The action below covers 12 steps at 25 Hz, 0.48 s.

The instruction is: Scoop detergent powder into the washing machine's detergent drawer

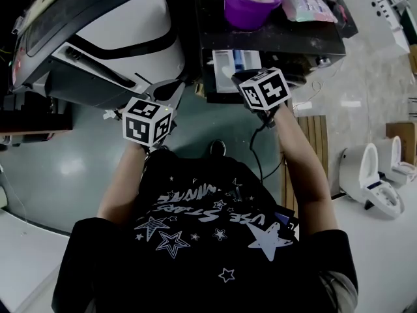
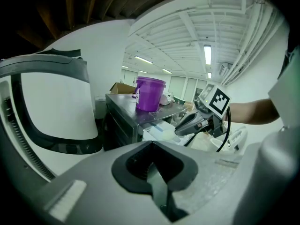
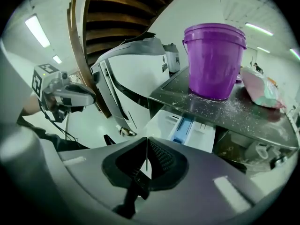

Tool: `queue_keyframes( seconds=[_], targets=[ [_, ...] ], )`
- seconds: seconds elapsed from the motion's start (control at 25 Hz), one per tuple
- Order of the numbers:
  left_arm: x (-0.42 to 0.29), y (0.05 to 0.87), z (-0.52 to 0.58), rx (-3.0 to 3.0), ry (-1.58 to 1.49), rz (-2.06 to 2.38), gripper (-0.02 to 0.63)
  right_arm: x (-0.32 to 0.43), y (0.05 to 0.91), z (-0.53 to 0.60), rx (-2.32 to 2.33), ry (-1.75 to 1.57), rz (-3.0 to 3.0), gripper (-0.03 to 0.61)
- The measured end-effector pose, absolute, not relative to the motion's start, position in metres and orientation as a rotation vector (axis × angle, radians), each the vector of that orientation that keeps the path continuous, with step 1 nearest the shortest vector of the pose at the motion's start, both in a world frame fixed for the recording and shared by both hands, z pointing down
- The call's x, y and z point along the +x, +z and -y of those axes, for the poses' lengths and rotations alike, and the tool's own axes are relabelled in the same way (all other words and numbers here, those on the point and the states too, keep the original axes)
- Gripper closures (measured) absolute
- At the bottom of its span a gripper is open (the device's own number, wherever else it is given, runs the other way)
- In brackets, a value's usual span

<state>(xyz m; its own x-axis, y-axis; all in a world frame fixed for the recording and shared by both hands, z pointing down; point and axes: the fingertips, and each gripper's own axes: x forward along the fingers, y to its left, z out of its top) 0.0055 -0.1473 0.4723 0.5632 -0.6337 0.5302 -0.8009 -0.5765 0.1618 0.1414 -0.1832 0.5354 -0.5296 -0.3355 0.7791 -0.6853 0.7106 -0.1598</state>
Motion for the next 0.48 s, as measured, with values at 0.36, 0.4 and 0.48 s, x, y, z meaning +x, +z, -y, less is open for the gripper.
queue_keyframes(
  seconds=[0.36, 0.4, 0.48],
  targets=[
    [0.0024, 0.4776, 0.1472, 2.428, 0.593, 1.126, 0.613, 0.1395, 0.5425, 0.1781, 0.798, 0.406, 2.038, 0.546],
    [0.0029, 0.4781, 0.1468, 2.429, 0.593, 1.120, 0.613, 0.1396, 0.5420, 0.1778, 0.801, 0.394, 2.029, 0.546],
    [0.0038, 0.4787, 0.1468, 2.432, 0.594, 1.111, 0.612, 0.1400, 0.5419, 0.1765, 0.802, 0.363, 2.003, 0.546]
  ],
)
